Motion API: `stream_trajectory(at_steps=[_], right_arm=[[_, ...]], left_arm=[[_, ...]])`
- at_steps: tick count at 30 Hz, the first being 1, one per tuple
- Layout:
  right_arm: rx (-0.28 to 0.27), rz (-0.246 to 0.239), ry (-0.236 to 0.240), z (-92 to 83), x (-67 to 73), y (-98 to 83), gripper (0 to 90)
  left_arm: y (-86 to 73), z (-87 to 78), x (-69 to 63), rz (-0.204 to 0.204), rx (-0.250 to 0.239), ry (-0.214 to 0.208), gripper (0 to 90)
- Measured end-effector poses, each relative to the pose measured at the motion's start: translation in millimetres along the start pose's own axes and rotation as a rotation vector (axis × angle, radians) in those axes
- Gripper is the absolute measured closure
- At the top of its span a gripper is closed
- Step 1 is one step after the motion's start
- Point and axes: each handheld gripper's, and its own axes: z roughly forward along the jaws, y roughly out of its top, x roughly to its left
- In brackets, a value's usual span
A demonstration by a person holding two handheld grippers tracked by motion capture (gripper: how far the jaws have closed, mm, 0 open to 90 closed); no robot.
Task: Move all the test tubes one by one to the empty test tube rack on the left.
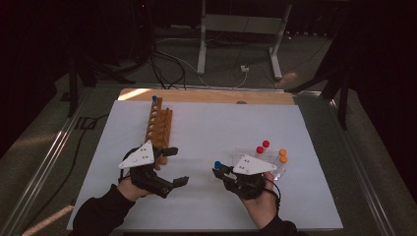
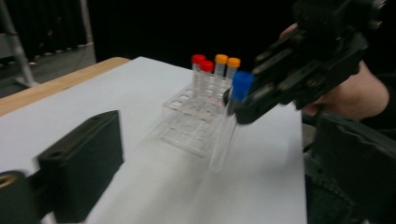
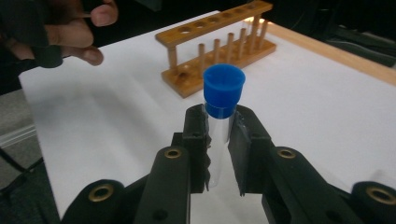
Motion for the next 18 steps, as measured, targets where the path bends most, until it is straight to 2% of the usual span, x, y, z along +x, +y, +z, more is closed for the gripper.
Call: stream_trajectory(at_steps=[5, 9, 18], right_arm=[[0.01, -0.005, 0.04, 6.5, 7.8, -3.9, 77.3], [0.019, -0.011, 0.064, 10.8, 13.2, -4.6, 77.3], [0.027, -0.022, 0.091, 15.5, 20.9, -1.8, 77.4]], left_arm=[[2.4, 8.5, -5.2, 0.009, -0.019, -0.034, 16.6], [3.2, 17.8, -9.7, 0.029, 0.001, -0.045, 22.4], [1.1, 34.1, -13.8, 0.059, 0.033, -0.086, 51.6]])
